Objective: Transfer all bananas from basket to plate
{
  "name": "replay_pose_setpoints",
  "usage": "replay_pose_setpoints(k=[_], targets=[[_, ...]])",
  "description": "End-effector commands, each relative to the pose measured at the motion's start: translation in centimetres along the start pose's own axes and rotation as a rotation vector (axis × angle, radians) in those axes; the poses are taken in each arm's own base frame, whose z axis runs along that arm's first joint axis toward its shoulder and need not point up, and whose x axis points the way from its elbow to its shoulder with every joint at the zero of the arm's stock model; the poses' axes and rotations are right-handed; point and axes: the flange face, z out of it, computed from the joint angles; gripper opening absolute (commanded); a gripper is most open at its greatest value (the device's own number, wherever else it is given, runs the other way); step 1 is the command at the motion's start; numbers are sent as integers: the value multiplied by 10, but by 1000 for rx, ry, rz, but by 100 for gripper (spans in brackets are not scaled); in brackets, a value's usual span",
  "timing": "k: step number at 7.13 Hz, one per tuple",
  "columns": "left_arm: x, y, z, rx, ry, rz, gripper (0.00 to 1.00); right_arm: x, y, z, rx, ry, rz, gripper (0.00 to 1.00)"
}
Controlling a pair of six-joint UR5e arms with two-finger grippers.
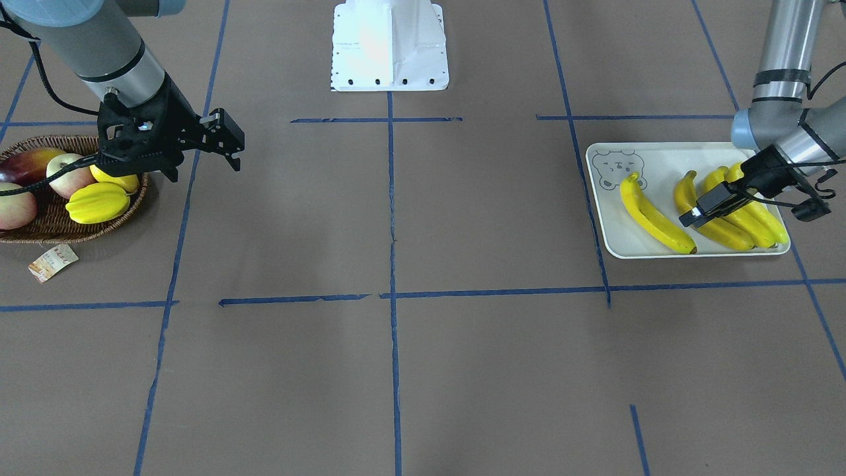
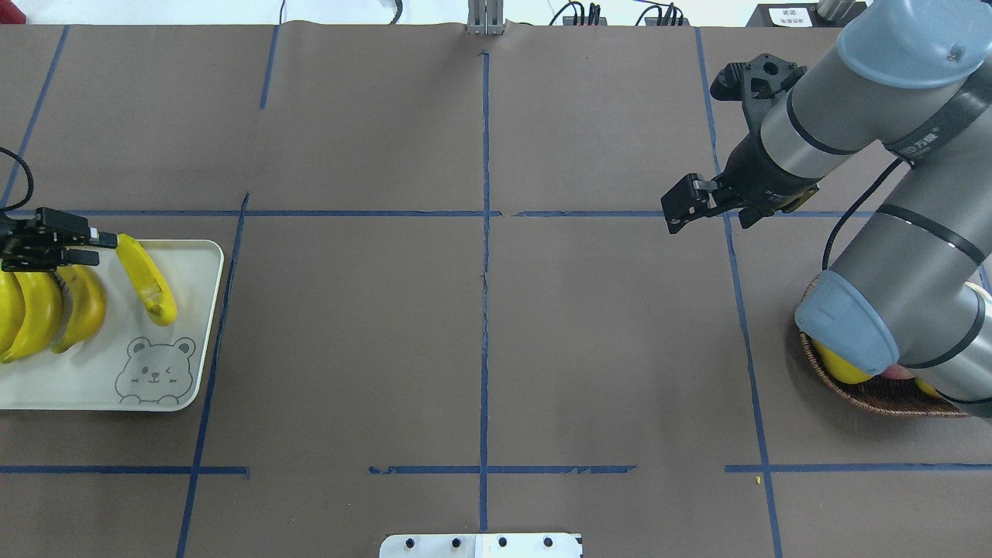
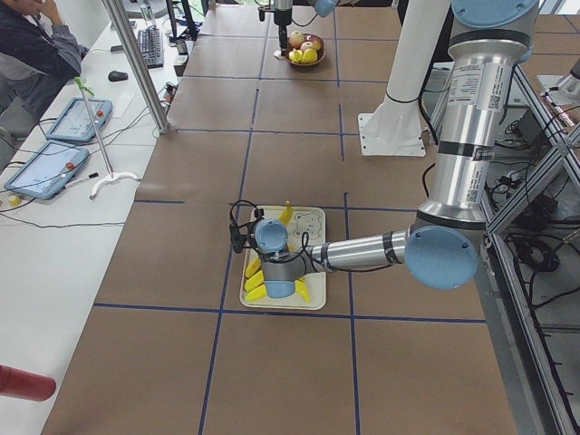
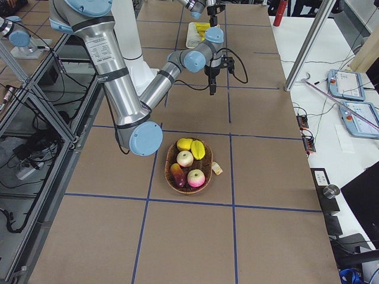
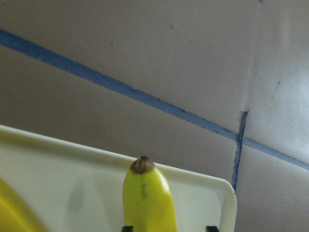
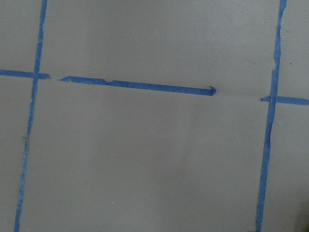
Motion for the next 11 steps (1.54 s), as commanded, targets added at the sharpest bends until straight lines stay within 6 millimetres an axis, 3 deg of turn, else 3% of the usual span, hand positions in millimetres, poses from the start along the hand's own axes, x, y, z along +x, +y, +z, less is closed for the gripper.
replay_pose_setpoints(k=[1,3,6,11], targets=[[5,-12,-23,2,13,41,100,2,-1,-2,2,0,2,99],[0,-17,-18,-1,-31,154,100,12,-4,-3,7,9,16,99],[-13,-45,-35,31,-128,345,100,12,-5,-5,12,9,17,99],[-24,-86,-41,61,-423,682,100,23,-10,-8,21,20,34,99]])
